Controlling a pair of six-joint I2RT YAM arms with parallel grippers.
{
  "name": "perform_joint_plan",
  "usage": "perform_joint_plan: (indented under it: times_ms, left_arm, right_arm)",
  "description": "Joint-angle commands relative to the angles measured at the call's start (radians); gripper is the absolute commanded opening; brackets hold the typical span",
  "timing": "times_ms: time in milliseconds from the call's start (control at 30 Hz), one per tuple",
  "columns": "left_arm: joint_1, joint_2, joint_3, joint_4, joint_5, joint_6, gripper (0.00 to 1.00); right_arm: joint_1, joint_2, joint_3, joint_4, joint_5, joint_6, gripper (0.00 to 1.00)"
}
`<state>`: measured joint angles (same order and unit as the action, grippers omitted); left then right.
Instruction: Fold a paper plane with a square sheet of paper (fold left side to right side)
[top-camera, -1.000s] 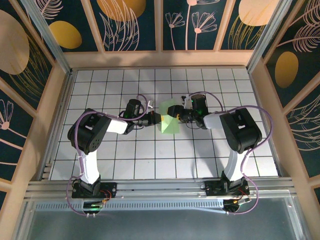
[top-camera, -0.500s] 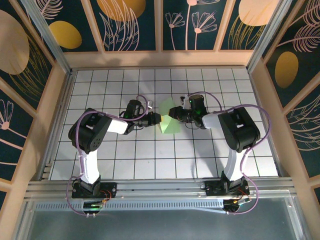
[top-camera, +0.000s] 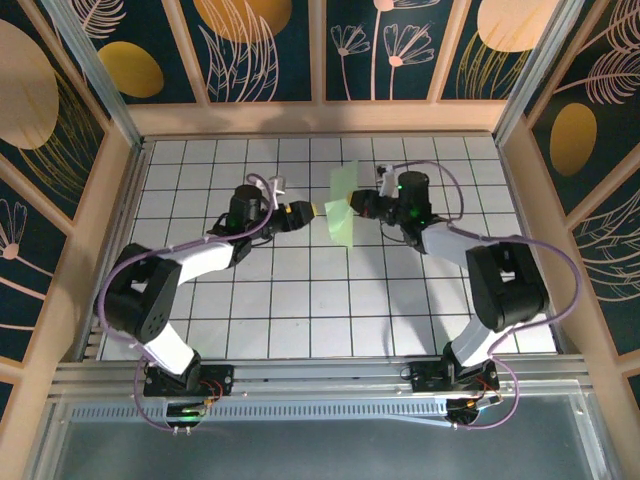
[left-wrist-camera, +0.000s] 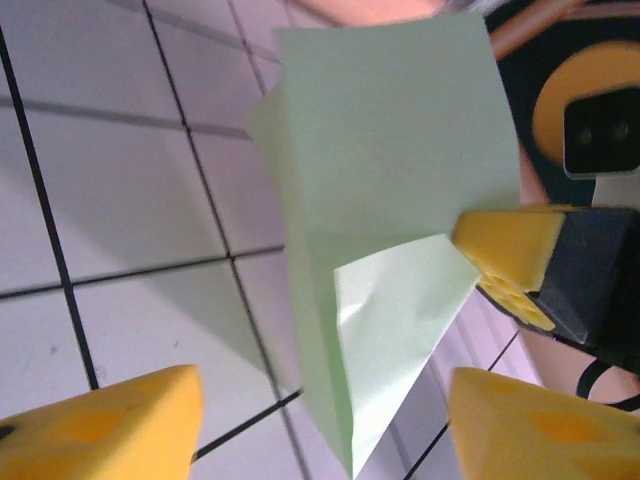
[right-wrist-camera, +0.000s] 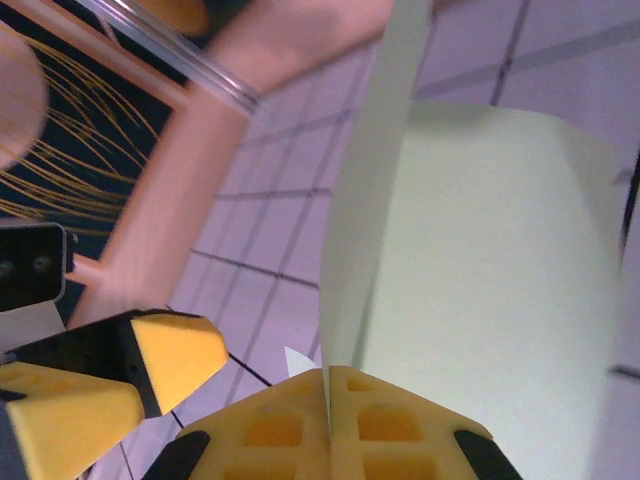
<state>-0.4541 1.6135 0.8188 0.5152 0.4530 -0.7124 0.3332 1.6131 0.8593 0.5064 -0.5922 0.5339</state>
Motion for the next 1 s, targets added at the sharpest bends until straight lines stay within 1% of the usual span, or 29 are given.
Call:
perform_joint_plan:
  times_ms: [0,67,167,200,233,267,300,367,500,600,633,700,800,867,967]
  left_arm:
    - [0.022,-0.073,-0.024,0.047,-0.025,-0.021,0.75]
    - [0.036,-0.094,-0.028,0.111,0.008,-0.061,0.83]
    - [0.045,-0.077,-0.013,0.296,0.165,-0.155,0.90]
    - [0.045,-0.054,0.005,0.389,0.248,-0.211,0.93]
    - [0.043,-0.029,0.020,0.478,0.307,-0.282,0.96]
    - [0.041,-0.013,0.029,0.552,0.337,-0.339,0.98]
    - [0.038,-0.001,0.031,0.614,0.348,-0.380,0.99]
    - [0.028,0.013,0.040,0.633,0.353,-0.395,0.98]
    - [-0.017,0.057,0.096,0.566,0.366,-0.352,0.99]
    - [-0.045,0.094,0.144,0.569,0.374,-0.370,0.97]
    - [-0.052,0.134,0.148,0.571,0.376,-0.379,0.96]
    - [-0.061,0.163,0.191,0.584,0.381,-0.398,0.92]
    - [-0.063,0.180,0.204,0.607,0.377,-0.416,0.82]
    - [-0.062,0.184,0.202,0.606,0.355,-0.415,0.74]
    - [-0.063,0.195,0.193,0.631,0.333,-0.439,0.60]
  right_arm:
    - [-0.048,-0.089,-0.007,0.193,-0.076,0.056,0.00]
    - [-0.069,-0.116,-0.027,0.306,-0.113,0.120,0.00]
    - [-0.092,-0.136,-0.030,0.454,-0.173,0.216,0.00]
    - [-0.092,-0.138,-0.021,0.477,-0.189,0.239,0.00]
    - [-0.091,-0.139,-0.011,0.482,-0.199,0.251,0.00]
    - [-0.089,-0.136,-0.005,0.484,-0.207,0.260,0.00]
    - [-0.088,-0.134,-0.002,0.495,-0.216,0.274,0.00]
    - [-0.083,-0.131,-0.006,0.526,-0.220,0.302,0.00]
    - [-0.068,-0.117,-0.003,0.552,-0.239,0.332,0.00]
    - [-0.050,-0.097,0.006,0.576,-0.254,0.354,0.00]
    - [-0.046,-0.092,0.010,0.581,-0.260,0.359,0.00]
    - [-0.036,-0.083,0.010,0.590,-0.264,0.368,0.00]
    - [-0.034,-0.079,-0.001,0.594,-0.262,0.371,0.00]
    - [-0.036,-0.079,-0.012,0.593,-0.253,0.368,0.00]
    - [-0.036,-0.075,-0.017,0.583,-0.252,0.365,0.00]
